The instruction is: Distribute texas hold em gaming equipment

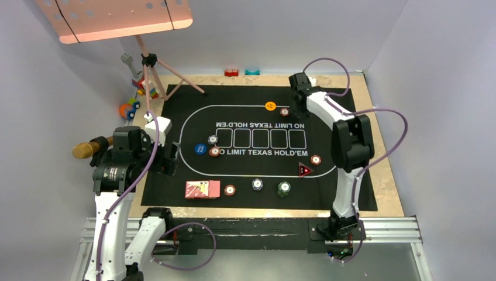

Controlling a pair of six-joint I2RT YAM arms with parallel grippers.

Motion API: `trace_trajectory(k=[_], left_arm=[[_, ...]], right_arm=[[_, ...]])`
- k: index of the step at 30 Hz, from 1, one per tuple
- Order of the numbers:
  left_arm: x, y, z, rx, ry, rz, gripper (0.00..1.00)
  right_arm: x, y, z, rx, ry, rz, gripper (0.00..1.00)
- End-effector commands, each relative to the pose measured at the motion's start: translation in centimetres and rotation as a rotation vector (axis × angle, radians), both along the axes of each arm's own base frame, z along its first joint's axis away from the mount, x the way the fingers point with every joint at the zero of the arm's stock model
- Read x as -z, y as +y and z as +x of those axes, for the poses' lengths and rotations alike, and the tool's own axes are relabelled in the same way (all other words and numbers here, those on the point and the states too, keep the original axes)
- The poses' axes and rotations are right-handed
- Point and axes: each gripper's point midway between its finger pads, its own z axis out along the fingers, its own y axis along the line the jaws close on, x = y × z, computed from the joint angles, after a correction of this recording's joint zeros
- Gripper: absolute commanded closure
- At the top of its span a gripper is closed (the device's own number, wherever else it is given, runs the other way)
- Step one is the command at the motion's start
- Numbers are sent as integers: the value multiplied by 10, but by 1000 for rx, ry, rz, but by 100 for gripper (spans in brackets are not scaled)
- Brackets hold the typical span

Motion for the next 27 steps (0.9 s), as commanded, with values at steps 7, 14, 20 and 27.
trace_trajectory(k=[7,14,20,27], left_arm=[[-4,0,6,-9,-25,-7,0],[-4,0,5,-6,-27,-4,0],[-4,0,5,-5,-27,-3,0],[-6,0,4,-5,-36,-2,0]], right_arm=[[20,-17,56,72,-16,-27,84],[27,-24,68,89,-16,-50,84],[35,-24,68,81,4,-44,71],[41,-19,68,65,24,-26,41]])
